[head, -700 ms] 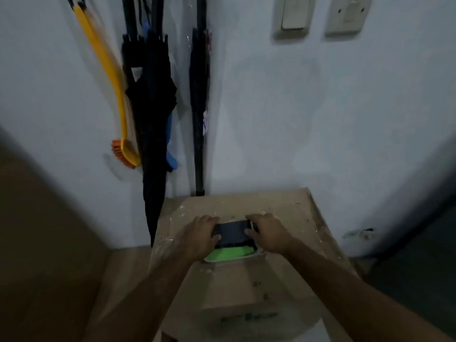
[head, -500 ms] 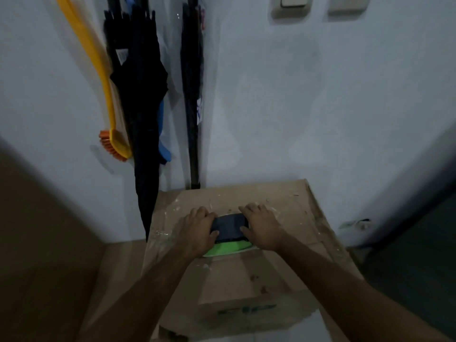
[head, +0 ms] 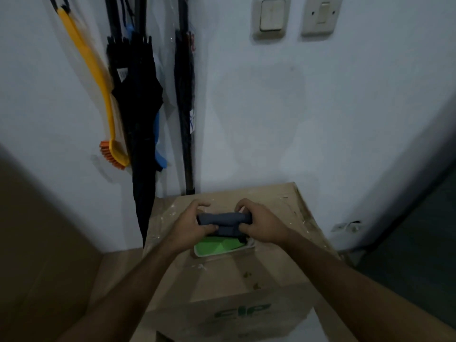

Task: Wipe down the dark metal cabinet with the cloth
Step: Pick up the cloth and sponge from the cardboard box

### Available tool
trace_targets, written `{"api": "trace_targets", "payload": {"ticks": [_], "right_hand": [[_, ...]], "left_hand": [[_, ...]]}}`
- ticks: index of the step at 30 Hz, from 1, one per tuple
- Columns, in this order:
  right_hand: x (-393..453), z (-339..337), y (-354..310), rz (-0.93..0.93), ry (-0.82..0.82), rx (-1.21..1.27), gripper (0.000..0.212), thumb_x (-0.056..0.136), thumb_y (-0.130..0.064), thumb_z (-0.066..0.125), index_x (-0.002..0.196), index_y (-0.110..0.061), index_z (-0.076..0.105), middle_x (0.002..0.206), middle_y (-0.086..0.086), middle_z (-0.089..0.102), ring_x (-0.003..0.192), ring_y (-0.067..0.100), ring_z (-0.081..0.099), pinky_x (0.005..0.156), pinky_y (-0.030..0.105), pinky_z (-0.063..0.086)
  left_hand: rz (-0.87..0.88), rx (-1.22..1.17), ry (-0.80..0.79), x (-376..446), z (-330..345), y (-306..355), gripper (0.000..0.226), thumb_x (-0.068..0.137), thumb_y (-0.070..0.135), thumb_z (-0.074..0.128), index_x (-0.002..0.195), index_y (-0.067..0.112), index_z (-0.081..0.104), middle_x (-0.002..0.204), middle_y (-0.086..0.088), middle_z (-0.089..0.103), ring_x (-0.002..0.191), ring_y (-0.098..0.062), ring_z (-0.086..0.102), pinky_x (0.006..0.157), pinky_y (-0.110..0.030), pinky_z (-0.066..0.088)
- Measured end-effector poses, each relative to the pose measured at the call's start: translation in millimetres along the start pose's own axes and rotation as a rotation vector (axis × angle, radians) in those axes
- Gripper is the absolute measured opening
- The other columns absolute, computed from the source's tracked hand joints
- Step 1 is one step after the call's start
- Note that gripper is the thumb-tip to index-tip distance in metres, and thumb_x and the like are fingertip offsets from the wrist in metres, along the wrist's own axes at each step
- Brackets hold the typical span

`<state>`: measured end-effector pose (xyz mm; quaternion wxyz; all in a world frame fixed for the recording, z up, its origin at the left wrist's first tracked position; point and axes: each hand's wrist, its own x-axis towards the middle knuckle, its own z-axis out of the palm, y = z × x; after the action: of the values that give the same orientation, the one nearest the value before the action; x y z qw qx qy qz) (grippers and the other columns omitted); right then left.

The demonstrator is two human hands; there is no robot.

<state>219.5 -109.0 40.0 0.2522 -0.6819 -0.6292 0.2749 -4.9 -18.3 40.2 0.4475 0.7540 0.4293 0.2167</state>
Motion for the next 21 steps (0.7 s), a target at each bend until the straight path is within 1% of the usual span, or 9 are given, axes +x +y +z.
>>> {"api": "trace_targets", "payload": {"ticks": [3,6,9,11,13,14,16,18,21], "right_hand": [[-18,-23,-23,-0.026,-0.036,0.110,0.032,0.084,-0.027,0.077,0.112,-0.022,0.062,0.095,0.002,0.070,0.085,0.019,0.069,0.074,0.041,0.057],[-42,-43,-40,-0.020,-0.049,0.270,0.038,0.086,-0.042,0.080,0.109,-0.014,0.070,0.102,0.005,0.075,0.093,0.021,0.072,0.083,0.044,0.060],[-76,-64,-51,0.045,-0.021,0.656,0.049,0.085,-0.045,0.079,0.126,-0.020,0.067,0.118,-0.001,0.075,0.107,0.020,0.072,0.090,0.040,0.061],[-100,-80,-53,0.066,0.056,0.827,0.052,0.087,-0.046,0.078,0.131,-0.023,0.064,0.124,0.000,0.073,0.113,0.022,0.070,0.092,0.041,0.059],[-125,-95,-52,0.060,0.140,0.898,0.045,0.091,-0.039,0.074,0.129,-0.018,0.064,0.124,0.006,0.073,0.111,0.027,0.070,0.092,0.042,0.059],[-140,-104,-50,0.059,0.178,0.922,0.040,0.093,-0.036,0.072,0.127,-0.016,0.066,0.121,0.009,0.074,0.108,0.028,0.072,0.088,0.040,0.059],[-172,-123,-42,0.062,0.251,0.980,0.035,0.095,-0.033,0.070,0.124,-0.013,0.068,0.115,0.012,0.075,0.100,0.028,0.074,0.078,0.034,0.059],[-209,-144,-30,0.083,0.314,1.037,0.034,0.095,-0.034,0.070,0.122,-0.013,0.071,0.113,0.014,0.075,0.096,0.028,0.074,0.073,0.032,0.059],[-274,-177,-3,0.102,0.397,1.074,0.032,0.092,-0.042,0.072,0.116,-0.020,0.075,0.112,0.015,0.075,0.095,0.031,0.074,0.073,0.034,0.059]], "left_hand": [[-0.049,-0.385,-0.055,-5,-3,30,0.040,0.086,0.003,0.082,0.123,0.011,0.067,0.115,-0.010,0.076,0.107,-0.026,0.074,0.082,-0.029,0.063],[0.004,-0.579,-0.162,-10,-1,70,0.038,0.080,0.013,0.084,0.117,0.009,0.073,0.110,-0.011,0.080,0.101,-0.027,0.078,0.077,-0.029,0.063],[0.056,-0.605,-0.204,-17,11,111,0.055,0.072,0.027,0.088,0.118,0.003,0.073,0.113,-0.017,0.079,0.100,-0.029,0.077,0.078,-0.033,0.064],[0.088,-0.596,-0.256,-23,27,139,0.056,0.077,0.036,0.085,0.119,0.002,0.074,0.115,-0.022,0.077,0.099,-0.032,0.076,0.083,-0.038,0.065],[0.117,-0.557,-0.265,-32,46,167,0.052,0.085,0.045,0.077,0.115,0.003,0.076,0.106,-0.022,0.077,0.086,-0.029,0.072,0.074,-0.037,0.059],[0.129,-0.521,-0.251,-36,58,182,0.051,0.087,0.048,0.073,0.110,0.003,0.078,0.094,-0.019,0.075,0.076,-0.025,0.065,0.066,-0.033,0.053],[0.145,-0.460,-0.244,-45,86,209,0.051,0.088,0.054,0.069,0.099,0.005,0.077,0.076,-0.013,0.060,0.062,-0.017,0.050,0.055,-0.026,0.039],[0.139,-0.453,-0.286,-56,122,235,0.047,0.088,0.057,0.068,0.093,0.011,0.073,0.073,-0.007,0.054,0.059,-0.015,0.046,0.051,-0.024,0.036],[0.138,-0.463,-0.364,-76,190,275,0.036,0.099,0.051,0.063,0.097,0.015,0.067,0.077,-0.006,0.061,0.062,-0.015,0.055,0.052,-0.024,0.040]]}}
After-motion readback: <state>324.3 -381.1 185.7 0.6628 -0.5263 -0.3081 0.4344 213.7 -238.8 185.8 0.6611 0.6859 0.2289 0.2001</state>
